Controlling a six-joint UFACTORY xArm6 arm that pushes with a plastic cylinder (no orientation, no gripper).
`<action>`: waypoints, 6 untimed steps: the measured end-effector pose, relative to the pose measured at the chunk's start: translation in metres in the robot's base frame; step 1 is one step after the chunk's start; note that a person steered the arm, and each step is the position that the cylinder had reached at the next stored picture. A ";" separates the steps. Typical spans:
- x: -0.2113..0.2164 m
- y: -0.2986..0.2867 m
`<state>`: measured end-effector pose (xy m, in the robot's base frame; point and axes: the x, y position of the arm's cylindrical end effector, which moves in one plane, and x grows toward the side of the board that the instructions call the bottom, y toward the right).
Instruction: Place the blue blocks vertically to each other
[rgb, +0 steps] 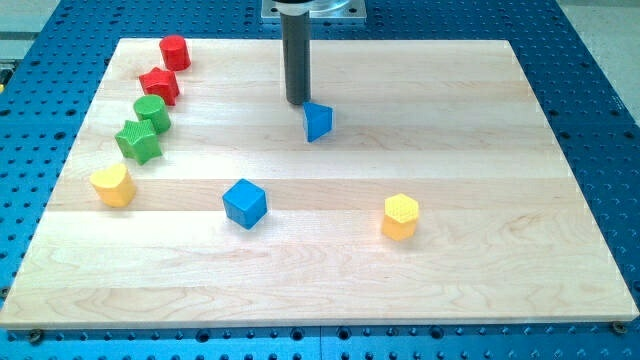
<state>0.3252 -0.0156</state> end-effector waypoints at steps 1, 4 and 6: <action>0.010 0.051; 0.072 -0.044; 0.164 -0.091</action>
